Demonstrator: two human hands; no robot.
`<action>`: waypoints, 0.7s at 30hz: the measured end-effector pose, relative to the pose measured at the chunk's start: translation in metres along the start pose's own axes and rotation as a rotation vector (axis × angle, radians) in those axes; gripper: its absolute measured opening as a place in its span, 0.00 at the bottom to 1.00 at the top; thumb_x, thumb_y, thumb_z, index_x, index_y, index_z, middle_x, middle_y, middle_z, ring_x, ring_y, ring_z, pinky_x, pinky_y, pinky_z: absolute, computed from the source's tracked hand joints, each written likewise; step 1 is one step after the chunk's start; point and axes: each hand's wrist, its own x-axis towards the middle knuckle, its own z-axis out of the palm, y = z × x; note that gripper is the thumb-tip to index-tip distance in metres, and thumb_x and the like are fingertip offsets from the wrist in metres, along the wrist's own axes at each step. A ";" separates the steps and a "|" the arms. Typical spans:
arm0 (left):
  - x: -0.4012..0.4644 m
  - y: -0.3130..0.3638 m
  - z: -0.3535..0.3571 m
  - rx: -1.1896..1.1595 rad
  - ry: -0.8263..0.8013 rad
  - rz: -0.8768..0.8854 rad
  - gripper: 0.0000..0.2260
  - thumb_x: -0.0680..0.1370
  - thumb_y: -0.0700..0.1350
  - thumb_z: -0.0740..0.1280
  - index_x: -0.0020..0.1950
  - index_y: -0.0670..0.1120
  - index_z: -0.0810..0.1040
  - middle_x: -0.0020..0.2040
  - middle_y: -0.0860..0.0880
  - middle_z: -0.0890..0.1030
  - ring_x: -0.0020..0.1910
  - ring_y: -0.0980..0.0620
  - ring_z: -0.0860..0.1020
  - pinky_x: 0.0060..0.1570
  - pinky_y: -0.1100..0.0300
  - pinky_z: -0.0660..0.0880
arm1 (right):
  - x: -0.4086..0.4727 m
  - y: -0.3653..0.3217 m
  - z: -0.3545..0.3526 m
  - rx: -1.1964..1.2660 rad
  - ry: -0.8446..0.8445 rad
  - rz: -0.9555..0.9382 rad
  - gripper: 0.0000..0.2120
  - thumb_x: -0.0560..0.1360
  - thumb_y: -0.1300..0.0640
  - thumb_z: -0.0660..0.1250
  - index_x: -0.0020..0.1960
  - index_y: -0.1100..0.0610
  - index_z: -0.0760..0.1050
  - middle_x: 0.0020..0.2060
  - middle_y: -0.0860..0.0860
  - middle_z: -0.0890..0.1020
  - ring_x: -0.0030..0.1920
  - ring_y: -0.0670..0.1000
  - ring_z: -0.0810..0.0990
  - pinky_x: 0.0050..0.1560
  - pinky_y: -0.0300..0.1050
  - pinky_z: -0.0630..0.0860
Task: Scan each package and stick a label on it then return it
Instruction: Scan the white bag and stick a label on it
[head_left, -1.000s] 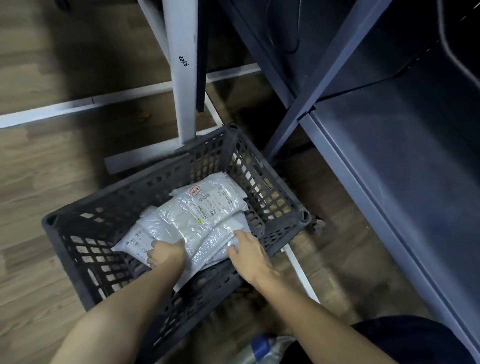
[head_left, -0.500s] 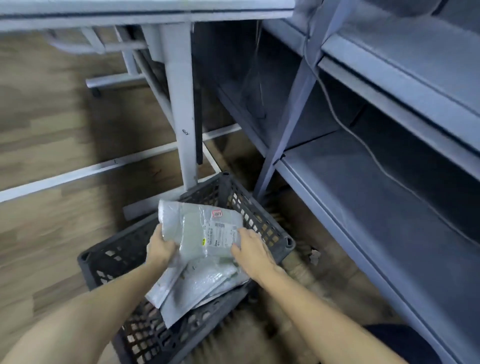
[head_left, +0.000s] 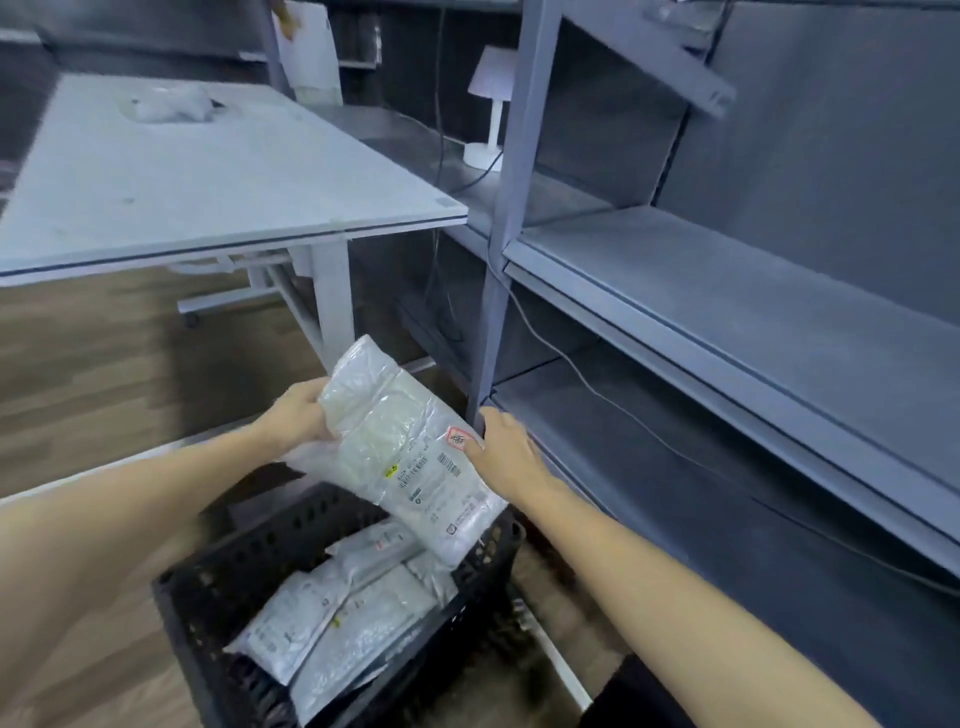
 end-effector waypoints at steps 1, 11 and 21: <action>-0.001 0.017 -0.003 0.020 -0.024 0.021 0.12 0.65 0.38 0.69 0.45 0.50 0.80 0.44 0.52 0.81 0.44 0.55 0.78 0.40 0.62 0.72 | -0.001 0.001 -0.012 0.019 0.016 0.006 0.26 0.80 0.46 0.59 0.72 0.59 0.62 0.68 0.58 0.69 0.68 0.58 0.67 0.65 0.52 0.65; 0.012 0.197 0.009 0.167 -0.151 0.313 0.22 0.63 0.27 0.68 0.50 0.49 0.78 0.42 0.57 0.79 0.43 0.57 0.75 0.36 0.69 0.73 | -0.028 0.026 -0.162 0.313 0.126 0.018 0.24 0.78 0.40 0.60 0.68 0.54 0.69 0.64 0.51 0.76 0.63 0.51 0.74 0.61 0.47 0.69; -0.006 0.364 0.113 0.079 0.026 0.868 0.28 0.68 0.30 0.69 0.65 0.49 0.71 0.58 0.46 0.78 0.58 0.50 0.75 0.55 0.56 0.72 | -0.115 0.083 -0.301 0.721 0.412 -0.008 0.08 0.77 0.50 0.67 0.47 0.55 0.76 0.41 0.50 0.83 0.38 0.46 0.83 0.38 0.40 0.79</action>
